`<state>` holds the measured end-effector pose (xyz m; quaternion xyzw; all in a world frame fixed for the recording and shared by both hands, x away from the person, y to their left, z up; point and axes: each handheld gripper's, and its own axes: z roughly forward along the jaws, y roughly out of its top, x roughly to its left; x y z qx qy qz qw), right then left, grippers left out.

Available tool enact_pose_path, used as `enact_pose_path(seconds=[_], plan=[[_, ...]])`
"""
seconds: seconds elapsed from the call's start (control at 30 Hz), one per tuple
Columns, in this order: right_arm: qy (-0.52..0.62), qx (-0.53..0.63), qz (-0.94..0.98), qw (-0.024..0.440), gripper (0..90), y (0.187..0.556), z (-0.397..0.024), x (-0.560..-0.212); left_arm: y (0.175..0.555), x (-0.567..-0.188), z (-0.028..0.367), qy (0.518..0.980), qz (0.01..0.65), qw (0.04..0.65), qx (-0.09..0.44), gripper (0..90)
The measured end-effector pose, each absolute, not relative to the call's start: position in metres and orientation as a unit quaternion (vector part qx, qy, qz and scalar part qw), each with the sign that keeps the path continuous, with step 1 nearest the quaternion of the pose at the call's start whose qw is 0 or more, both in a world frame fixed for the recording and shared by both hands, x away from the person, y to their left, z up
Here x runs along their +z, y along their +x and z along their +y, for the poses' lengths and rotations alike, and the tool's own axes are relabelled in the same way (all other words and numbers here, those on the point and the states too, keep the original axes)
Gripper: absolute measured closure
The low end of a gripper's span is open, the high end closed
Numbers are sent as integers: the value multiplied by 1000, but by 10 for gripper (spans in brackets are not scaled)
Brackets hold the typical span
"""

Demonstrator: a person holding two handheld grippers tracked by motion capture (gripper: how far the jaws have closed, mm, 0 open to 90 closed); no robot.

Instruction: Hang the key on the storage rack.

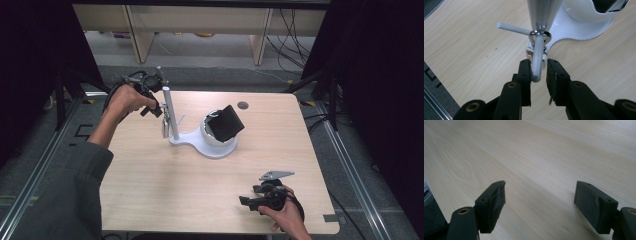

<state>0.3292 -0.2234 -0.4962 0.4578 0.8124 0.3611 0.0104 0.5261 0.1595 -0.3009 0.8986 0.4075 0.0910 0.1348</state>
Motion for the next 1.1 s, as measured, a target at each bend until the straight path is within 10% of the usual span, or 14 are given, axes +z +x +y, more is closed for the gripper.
enact_pose_path(seconds=[1.1], plan=[[449,366,815,23,259,330,-225,-497,491,-303,202,878,447,153,72,340]])
